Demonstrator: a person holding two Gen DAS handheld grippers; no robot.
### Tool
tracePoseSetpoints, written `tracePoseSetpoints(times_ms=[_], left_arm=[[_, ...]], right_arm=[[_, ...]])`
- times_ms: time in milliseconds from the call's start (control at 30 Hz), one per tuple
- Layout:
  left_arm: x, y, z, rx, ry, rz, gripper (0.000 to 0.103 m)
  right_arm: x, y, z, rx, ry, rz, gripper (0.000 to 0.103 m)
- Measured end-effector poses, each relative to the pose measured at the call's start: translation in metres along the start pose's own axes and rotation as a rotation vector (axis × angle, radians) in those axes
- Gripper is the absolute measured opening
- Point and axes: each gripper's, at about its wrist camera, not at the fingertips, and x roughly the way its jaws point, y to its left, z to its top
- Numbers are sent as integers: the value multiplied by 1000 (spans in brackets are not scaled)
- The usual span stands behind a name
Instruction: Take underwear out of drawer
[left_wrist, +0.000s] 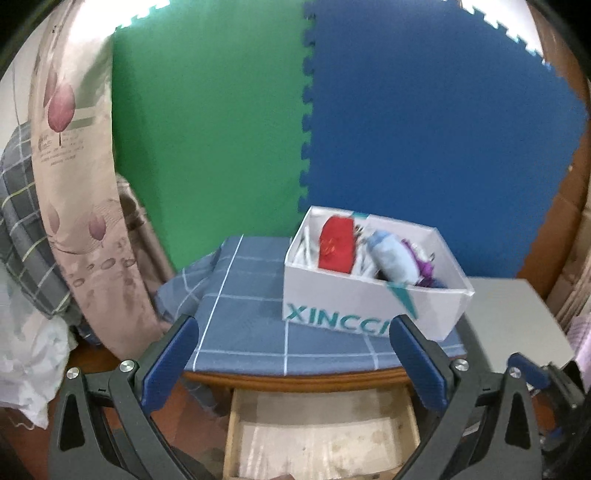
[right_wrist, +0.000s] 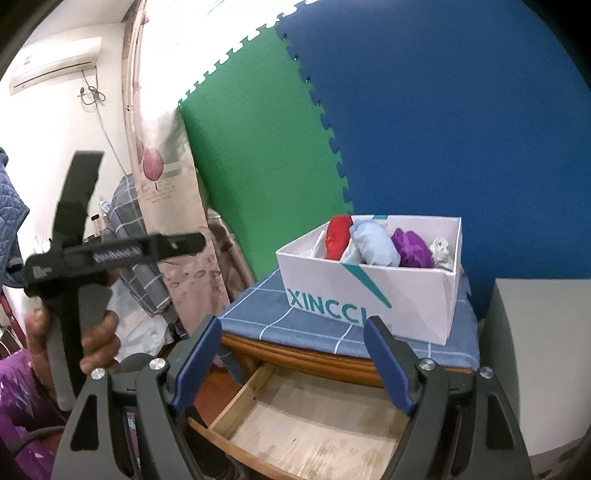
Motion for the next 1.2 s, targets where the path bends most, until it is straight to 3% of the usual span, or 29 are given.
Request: tracePoseSetpoints(times_ms=[667, 1200], left_arm=[[94, 10, -84, -13, 302, 25, 103], [116, -9, -127, 93, 358, 10, 103]], right_arm=[[29, -3, -37, 6, 96, -35, 81], [53, -29, -67, 77, 159, -222, 81]])
